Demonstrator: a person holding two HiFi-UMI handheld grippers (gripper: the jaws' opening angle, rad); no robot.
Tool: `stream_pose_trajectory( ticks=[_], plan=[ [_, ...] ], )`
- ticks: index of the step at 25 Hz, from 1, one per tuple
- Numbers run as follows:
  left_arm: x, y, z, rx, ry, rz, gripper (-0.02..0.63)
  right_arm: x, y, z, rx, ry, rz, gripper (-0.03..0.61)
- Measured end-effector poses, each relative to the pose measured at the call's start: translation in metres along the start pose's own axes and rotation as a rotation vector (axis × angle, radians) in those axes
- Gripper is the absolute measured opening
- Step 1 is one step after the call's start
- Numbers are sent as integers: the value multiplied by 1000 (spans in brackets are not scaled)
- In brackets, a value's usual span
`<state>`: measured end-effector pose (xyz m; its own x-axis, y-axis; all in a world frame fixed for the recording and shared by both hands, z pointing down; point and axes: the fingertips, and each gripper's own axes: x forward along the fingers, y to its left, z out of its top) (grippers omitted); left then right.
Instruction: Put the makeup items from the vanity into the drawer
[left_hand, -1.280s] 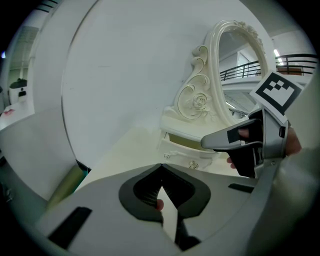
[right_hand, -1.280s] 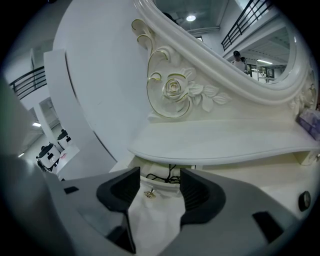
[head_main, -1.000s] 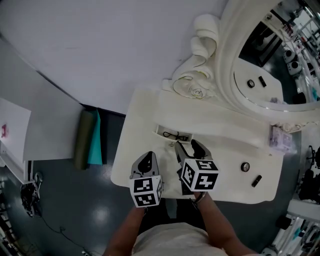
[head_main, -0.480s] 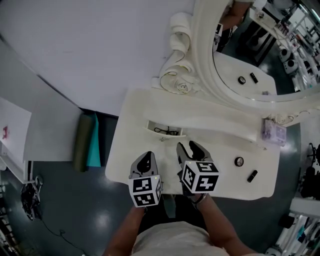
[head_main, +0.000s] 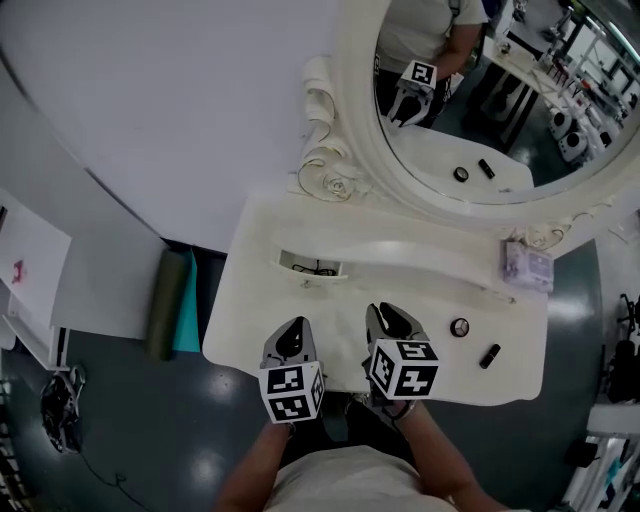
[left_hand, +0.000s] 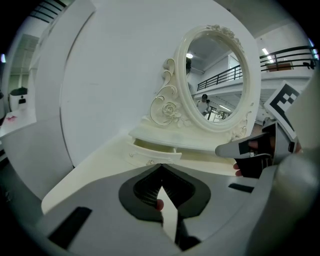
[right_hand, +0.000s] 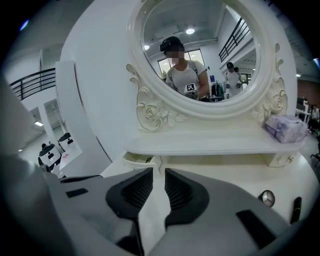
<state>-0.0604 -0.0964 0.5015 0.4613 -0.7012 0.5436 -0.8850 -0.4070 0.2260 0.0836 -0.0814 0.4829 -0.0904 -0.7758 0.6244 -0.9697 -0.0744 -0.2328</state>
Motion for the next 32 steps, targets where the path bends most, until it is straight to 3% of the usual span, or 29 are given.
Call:
stream_pose_trajectory(
  ticks=[9,28,32],
  plan=[
    [-6,-37,14,31,-46,-10,8,-30,-18,3,-19,-69,40,20],
    [-6,-69,31,93,-89,-21,8,-43,-33,6,-61,-81,51,17],
    [-5,-72,31,74,-91,-41,8,-45,-34,5,-59,-85,46,18]
  ],
)
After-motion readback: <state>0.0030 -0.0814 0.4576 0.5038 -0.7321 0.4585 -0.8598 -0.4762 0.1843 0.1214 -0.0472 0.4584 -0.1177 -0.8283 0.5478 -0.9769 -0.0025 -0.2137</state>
